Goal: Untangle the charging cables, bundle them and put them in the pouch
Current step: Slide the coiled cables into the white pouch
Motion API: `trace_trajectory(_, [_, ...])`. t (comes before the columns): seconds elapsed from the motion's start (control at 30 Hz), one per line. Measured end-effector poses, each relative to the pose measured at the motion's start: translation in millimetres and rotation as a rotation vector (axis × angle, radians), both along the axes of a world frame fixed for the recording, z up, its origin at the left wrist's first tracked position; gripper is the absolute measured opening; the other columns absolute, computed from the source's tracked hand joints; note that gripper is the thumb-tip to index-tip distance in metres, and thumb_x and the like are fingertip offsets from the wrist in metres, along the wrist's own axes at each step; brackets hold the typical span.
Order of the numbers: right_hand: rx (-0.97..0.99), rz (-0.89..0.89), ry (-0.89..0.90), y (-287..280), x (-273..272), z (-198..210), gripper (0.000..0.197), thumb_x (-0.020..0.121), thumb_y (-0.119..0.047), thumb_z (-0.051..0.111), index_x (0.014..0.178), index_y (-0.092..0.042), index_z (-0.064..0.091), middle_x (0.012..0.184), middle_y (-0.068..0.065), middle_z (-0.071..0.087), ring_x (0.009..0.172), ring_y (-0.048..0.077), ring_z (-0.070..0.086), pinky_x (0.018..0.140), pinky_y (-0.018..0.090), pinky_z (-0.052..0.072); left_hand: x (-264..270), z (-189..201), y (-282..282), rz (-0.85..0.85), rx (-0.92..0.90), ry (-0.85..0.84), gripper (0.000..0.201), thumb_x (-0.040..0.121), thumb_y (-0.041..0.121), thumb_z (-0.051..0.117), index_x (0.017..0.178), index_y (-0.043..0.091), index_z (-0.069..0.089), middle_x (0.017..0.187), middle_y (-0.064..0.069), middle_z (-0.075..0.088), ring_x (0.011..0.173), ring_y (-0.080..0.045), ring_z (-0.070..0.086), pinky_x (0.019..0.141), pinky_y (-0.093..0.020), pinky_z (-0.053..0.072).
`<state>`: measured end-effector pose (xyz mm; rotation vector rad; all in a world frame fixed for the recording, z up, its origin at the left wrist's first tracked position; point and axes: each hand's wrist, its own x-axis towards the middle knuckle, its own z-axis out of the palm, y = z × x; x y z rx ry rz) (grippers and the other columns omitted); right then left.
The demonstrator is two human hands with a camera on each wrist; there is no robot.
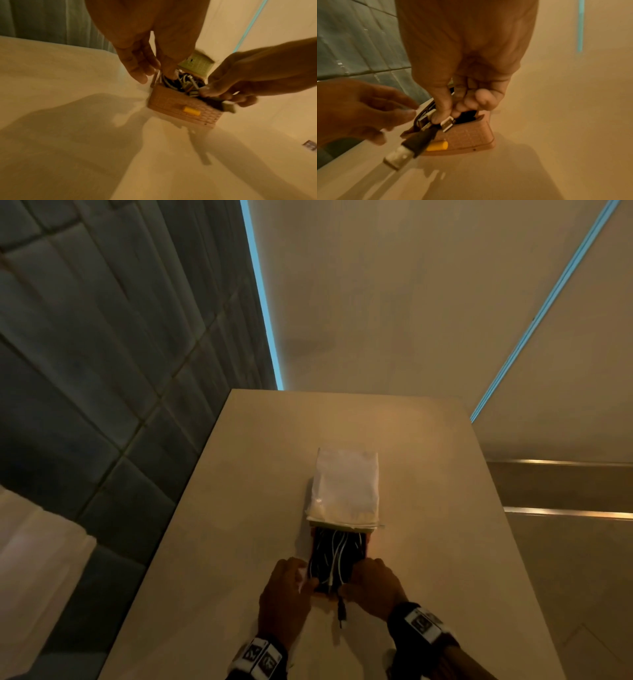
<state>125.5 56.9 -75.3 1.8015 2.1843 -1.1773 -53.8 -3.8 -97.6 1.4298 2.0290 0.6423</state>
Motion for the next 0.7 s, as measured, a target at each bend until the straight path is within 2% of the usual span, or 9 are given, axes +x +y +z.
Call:
trace_trajectory(0.07, [-0.030, -0.038, 0.033, 4.6, -1.1, -6.7, 0.024, 0.078, -0.043, 0.063, 0.080, -0.022, 0.050, 0.087, 0.002, 0.052, 0.078, 0.020, 0.051, 0.052, 0.022, 0.036, 10.4, 7.8, -7.6, 0.019, -0.153, -0.098, 0.030, 0.071, 0.053, 0.072, 0.077, 0.026, 0.060, 0.074, 0.010, 0.060, 0.068, -0.006, 0.058, 0.058, -0.024, 0.045])
trace_trajectory(0.13, [-0.033, -0.033, 0.066, 5.3, -1.1, -8.1, 0.022, 0.079, -0.037, 0.064, 0.070, -0.022, 0.051, 0.077, 0.000, 0.055, 0.069, 0.017, 0.054, 0.051, 0.021, 0.039, 26.3, 7.7, -11.5, -0.122, -0.332, -0.172, 0.036, 0.062, 0.062, 0.071, 0.069, 0.028, 0.062, 0.073, 0.012, 0.063, 0.070, -0.003, 0.060, 0.062, -0.021, 0.047])
trace_trajectory(0.2, [-0.041, -0.031, 0.090, 5.8, -0.3, -6.8, 0.022, 0.081, -0.035, 0.064, 0.069, -0.021, 0.053, 0.074, -0.001, 0.056, 0.067, 0.015, 0.054, 0.052, 0.020, 0.039, 40.2, 6.9, -13.1, -0.218, -0.380, -0.186, 0.029, 0.069, 0.052, 0.073, 0.064, 0.031, 0.054, 0.073, 0.013, 0.058, 0.075, -0.006, 0.059, 0.067, -0.021, 0.047])
trace_trajectory(0.3, [-0.073, -0.002, 0.098, 7.9, 4.3, -9.1, 0.022, 0.082, -0.033, 0.063, 0.066, -0.022, 0.052, 0.075, -0.001, 0.054, 0.067, 0.014, 0.053, 0.053, 0.018, 0.039, 41.0, 0.3, -13.7, -0.239, -0.264, -0.173, 0.030, 0.077, 0.024, 0.068, 0.053, 0.031, 0.050, 0.070, 0.007, 0.055, 0.079, -0.016, 0.059, 0.083, -0.037, 0.053])
trace_trajectory(0.37, [-0.089, -0.003, 0.099, 8.8, 6.9, -10.7, 0.030, 0.081, -0.034, 0.061, 0.057, -0.027, 0.044, 0.070, -0.002, 0.048, 0.064, 0.016, 0.049, 0.052, 0.019, 0.036, 34.5, 2.0, -13.0, -0.219, -0.253, -0.193, 0.026, 0.082, 0.017, 0.063, 0.063, 0.035, 0.064, 0.075, 0.010, 0.058, 0.080, -0.011, 0.055, 0.081, -0.028, 0.051])
trace_trajectory(0.4, [-0.096, -0.011, 0.102, 9.0, 7.4, -10.6, 0.032, 0.080, -0.035, 0.060, 0.055, -0.027, 0.041, 0.068, -0.001, 0.047, 0.065, 0.018, 0.049, 0.053, 0.022, 0.037, 28.3, 4.8, -14.4, -0.204, -0.243, -0.168, 0.018, 0.085, 0.017, 0.062, 0.077, 0.030, 0.073, 0.080, 0.011, 0.062, 0.080, -0.007, 0.055, 0.075, -0.016, 0.047])
trace_trajectory(0.43, [-0.090, -0.014, 0.112, 9.1, 7.8, -11.1, 0.033, 0.080, -0.034, 0.060, 0.054, -0.027, 0.040, 0.068, 0.000, 0.046, 0.066, 0.019, 0.049, 0.055, 0.025, 0.038, 20.2, 6.1, -14.2, -0.138, -0.235, -0.188, 0.015, 0.087, 0.018, 0.063, 0.087, 0.024, 0.076, 0.083, 0.010, 0.067, 0.077, -0.005, 0.057, 0.070, -0.014, 0.045])
trace_trajectory(0.57, [-0.090, -0.006, 0.129, 8.6, 7.1, -10.1, 0.031, 0.083, -0.029, 0.058, 0.056, -0.027, 0.044, 0.069, 0.000, 0.054, 0.064, 0.018, 0.054, 0.054, 0.024, 0.040, 2.7, 16.4, -8.9, 0.123, -0.177, -0.368, 0.013, 0.083, 0.008, 0.070, 0.076, 0.018, 0.075, 0.066, -0.011, 0.072, 0.055, -0.015, 0.065, 0.061, -0.038, 0.059])
trace_trajectory(0.7, [-0.082, 0.004, 0.097, 7.5, 5.7, -7.8, 0.031, 0.084, -0.029, 0.058, 0.056, -0.027, 0.043, 0.069, -0.001, 0.051, 0.061, 0.015, 0.051, 0.050, 0.019, 0.036, 4.1, 11.3, 10.4, 0.195, -0.035, -0.322, 0.020, 0.075, 0.008, 0.078, 0.089, 0.016, 0.067, 0.059, -0.005, 0.068, 0.052, -0.015, 0.066, 0.052, -0.035, 0.058])
